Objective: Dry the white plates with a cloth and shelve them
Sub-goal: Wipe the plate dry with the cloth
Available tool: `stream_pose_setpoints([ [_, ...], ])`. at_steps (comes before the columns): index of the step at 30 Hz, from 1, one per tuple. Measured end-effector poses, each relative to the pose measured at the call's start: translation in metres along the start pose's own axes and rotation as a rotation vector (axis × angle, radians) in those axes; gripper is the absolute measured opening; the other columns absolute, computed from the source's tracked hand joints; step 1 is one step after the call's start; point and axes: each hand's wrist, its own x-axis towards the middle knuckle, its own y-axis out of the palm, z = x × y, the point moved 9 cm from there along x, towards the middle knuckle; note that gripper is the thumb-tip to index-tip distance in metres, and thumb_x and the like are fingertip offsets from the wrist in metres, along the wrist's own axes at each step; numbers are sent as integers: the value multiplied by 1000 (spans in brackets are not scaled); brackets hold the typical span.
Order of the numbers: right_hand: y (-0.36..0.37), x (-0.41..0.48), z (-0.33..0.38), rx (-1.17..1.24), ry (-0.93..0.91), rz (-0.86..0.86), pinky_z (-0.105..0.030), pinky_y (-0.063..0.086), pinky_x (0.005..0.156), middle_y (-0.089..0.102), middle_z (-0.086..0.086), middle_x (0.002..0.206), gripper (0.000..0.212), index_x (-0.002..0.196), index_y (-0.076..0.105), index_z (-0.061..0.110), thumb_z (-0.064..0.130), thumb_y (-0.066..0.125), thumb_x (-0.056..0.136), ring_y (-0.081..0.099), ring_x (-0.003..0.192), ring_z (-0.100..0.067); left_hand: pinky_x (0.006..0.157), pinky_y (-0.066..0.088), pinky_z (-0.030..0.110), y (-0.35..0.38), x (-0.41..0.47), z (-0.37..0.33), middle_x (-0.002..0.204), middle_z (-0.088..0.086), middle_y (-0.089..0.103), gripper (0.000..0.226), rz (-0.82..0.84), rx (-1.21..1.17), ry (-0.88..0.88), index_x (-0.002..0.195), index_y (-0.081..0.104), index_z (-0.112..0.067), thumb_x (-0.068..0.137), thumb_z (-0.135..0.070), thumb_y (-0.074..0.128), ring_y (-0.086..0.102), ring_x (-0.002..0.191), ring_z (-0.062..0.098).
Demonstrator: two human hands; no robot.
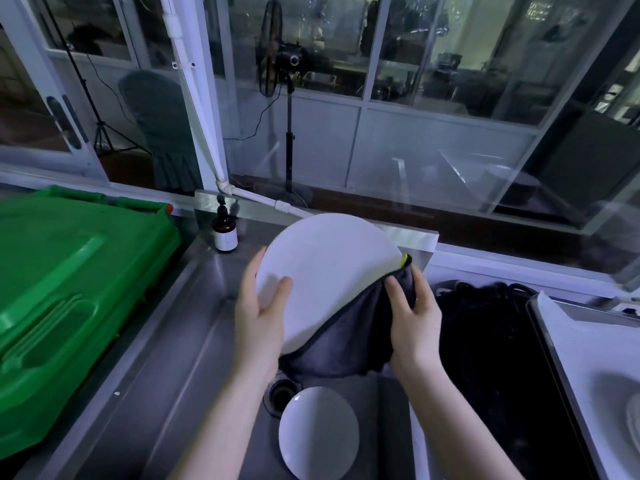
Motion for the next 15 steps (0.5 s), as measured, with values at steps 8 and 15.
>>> stream_pose_setpoints([
  [8, 23, 27, 46, -268, -223, 471, -8, 37, 97, 64, 28, 117, 39, 121, 59, 36, 13, 67, 91, 55, 114, 11, 87, 32, -6, 27, 25, -54, 121, -47, 55, 59, 463, 416, 190, 114, 52, -72, 98, -16, 63, 44, 117, -27],
  [15, 41, 23, 62, -297, -278, 570, -17, 41, 100, 68, 11, 119, 33, 124, 65, 15, 10, 66, 91, 59, 115, 1, 74, 43, 15, 12, 37, -63, 87, -14, 65, 50, 338, 312, 124, 125, 55, -62, 94, -26, 70, 56, 79, -2],
])
